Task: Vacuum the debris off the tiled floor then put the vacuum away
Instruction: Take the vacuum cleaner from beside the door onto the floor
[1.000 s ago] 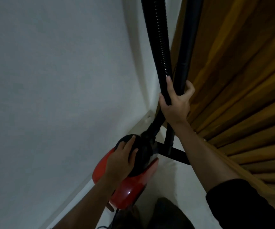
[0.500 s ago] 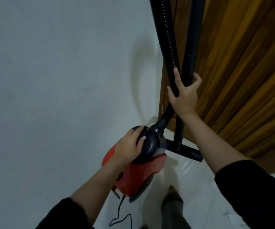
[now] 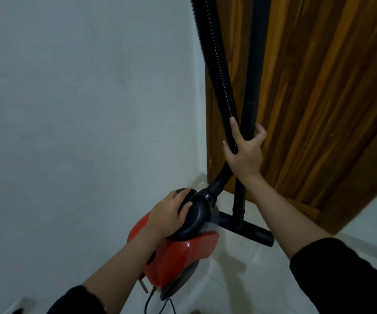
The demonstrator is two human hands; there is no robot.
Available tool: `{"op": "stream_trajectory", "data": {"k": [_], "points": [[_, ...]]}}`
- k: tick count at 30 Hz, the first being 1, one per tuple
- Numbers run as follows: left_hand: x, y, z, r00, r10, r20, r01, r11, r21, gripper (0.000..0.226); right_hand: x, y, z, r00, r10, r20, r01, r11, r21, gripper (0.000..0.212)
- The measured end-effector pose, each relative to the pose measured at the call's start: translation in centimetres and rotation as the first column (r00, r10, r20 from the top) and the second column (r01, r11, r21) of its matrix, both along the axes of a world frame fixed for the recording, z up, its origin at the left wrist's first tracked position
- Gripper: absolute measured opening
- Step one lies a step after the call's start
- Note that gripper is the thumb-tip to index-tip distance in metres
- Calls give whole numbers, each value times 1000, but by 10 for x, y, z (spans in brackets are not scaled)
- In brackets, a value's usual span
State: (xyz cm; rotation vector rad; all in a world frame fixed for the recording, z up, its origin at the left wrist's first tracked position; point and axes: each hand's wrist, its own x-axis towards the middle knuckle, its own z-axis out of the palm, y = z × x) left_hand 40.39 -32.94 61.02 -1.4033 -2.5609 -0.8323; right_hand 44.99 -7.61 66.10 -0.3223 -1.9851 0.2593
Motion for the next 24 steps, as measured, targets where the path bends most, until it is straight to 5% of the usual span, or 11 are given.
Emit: {"op": "stream_trajectory", "data": {"k": [12,19,24], "points": [[180,-58,-14,998,-38,53,38,999,10,65,189,-59,-15,998,-63,12,62,998,32,101],[245,-99,-31,991,-94,96,93,996,10,65,265,-98,-26,991,-127,28,127,992,6,73],[282,-164,-38,992,-97,75,98,995,-8,65,307,-160,-37,988,-156,-3,156,988,-15,71]]}}
